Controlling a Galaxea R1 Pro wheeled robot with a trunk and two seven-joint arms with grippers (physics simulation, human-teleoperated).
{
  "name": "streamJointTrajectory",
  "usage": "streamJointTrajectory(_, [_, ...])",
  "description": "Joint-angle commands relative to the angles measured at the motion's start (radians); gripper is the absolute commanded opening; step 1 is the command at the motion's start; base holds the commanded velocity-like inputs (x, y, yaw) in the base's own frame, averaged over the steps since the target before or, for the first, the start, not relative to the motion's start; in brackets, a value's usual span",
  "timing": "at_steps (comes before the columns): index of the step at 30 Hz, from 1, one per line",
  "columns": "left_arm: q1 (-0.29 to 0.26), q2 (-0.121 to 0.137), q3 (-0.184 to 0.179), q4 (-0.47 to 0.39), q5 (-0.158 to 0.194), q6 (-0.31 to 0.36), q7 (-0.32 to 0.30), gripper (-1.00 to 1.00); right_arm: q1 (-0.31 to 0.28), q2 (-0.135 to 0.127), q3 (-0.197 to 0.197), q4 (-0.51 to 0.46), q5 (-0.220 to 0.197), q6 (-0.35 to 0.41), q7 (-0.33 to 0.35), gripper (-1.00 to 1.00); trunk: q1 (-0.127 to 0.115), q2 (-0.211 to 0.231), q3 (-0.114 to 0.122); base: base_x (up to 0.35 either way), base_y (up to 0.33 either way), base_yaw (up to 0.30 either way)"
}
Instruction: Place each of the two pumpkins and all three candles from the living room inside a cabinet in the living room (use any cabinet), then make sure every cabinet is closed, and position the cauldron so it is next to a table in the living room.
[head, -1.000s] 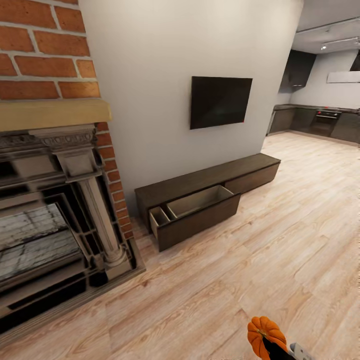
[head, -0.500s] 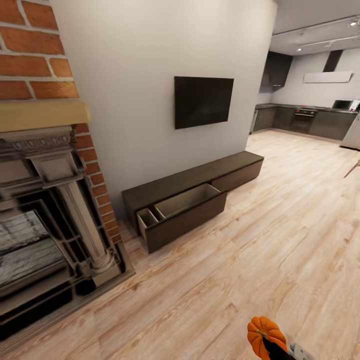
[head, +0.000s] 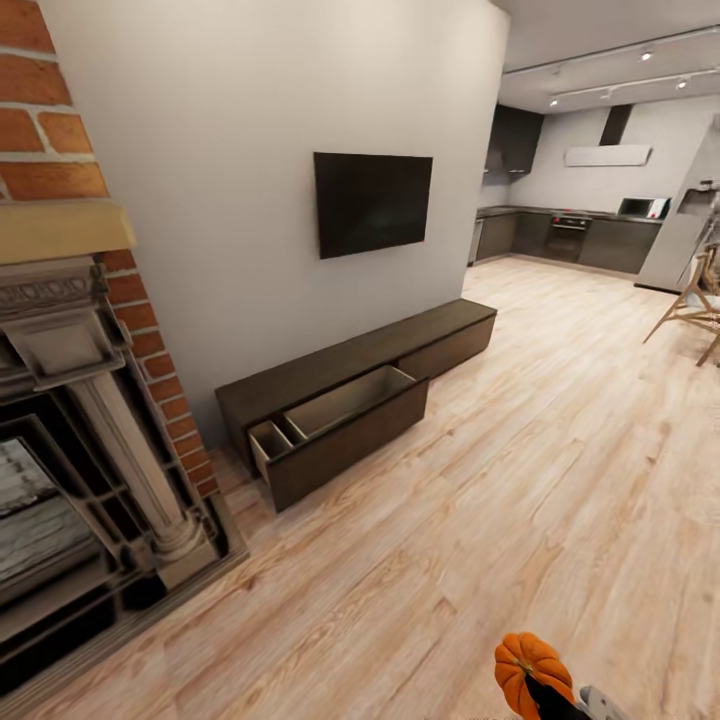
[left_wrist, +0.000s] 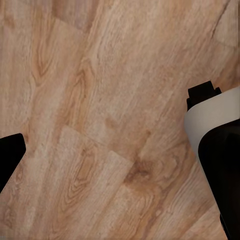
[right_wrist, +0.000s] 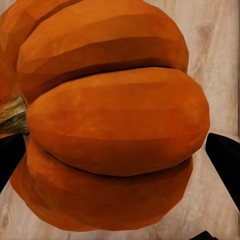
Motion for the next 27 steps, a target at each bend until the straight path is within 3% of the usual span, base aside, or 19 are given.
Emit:
streamJointTrajectory(1, [0.0,0.001,-0.009,-0.003,0.009,0.007,0.004,1.0,-0.001,0.0,0.008,0.002,-0.011,-0.003,0.004,-1.0,0.0,-0.001,-0.001,0.0,0.0,-0.188])
streamJointTrajectory(27, [0.0,0.001,-0.009,-0.003,0.009,0.007,0.004,1.0,-0.001,0.0,0.008,0.002,-0.01,-0.004,0.003,-1.0,0.0,-0.001,-0.001,0.0,0.0,-0.187])
